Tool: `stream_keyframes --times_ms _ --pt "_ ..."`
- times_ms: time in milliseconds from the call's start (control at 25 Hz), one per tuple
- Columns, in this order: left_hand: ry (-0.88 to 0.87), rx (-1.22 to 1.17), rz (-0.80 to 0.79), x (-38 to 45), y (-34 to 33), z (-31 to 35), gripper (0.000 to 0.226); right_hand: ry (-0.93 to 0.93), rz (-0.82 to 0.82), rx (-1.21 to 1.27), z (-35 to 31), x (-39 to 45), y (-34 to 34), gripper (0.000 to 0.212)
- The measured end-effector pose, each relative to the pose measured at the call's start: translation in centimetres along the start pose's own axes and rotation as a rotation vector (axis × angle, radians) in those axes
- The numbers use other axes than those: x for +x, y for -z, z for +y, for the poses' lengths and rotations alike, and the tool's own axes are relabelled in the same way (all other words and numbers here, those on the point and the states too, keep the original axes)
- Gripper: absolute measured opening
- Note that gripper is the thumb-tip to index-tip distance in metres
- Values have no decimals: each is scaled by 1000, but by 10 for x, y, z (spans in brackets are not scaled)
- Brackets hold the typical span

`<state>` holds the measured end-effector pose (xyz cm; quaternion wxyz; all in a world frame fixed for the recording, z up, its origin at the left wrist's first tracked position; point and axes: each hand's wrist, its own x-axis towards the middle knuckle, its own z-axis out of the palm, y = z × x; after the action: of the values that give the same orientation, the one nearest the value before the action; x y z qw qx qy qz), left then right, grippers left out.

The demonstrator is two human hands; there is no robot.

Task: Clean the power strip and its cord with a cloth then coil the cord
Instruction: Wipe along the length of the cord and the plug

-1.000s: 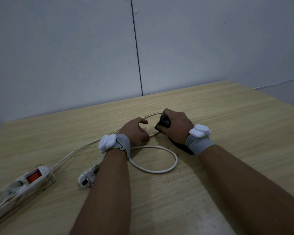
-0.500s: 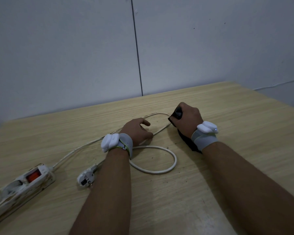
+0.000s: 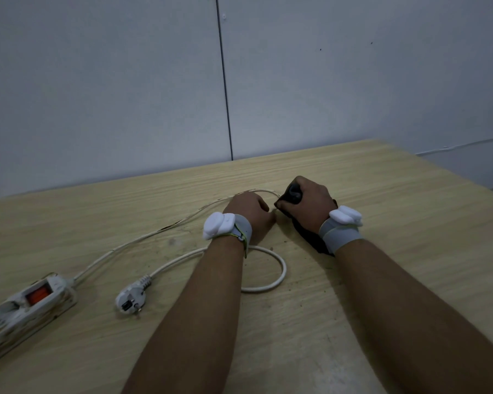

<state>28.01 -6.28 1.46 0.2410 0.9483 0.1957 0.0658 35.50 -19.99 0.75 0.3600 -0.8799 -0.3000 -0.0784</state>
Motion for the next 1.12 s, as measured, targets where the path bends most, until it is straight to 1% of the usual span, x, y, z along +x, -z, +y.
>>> stream_keyframes --times_ms 40,200,320,560,840,960,1040,1120 --pt "3 10 17 1 -2 2 18 8 -25 -15 0 1 -1 31" --pt "13 74 31 5 -8 9 24 14 -74 -16 1 4 -2 31" --pt "25 45 28 8 -10 6 24 18 -90 -54 2 7 -5 30" --pt "30 0 24 6 -8 5 24 -83 -42 -135 6 20 -9 32" --pt "22 -46 -10 9 -3 3 18 -107 -36 -162 15 43 -10 30" --pt "17 -61 -21 10 -3 1 18 -106 -5 -121 19 48 -11 29" --pt "17 -69 -20 10 -4 1 17 -92 42 -36 23 46 -9 27" --pt "20 -69 -14 10 -5 1 17 -50 44 47 26 42 -6 26"
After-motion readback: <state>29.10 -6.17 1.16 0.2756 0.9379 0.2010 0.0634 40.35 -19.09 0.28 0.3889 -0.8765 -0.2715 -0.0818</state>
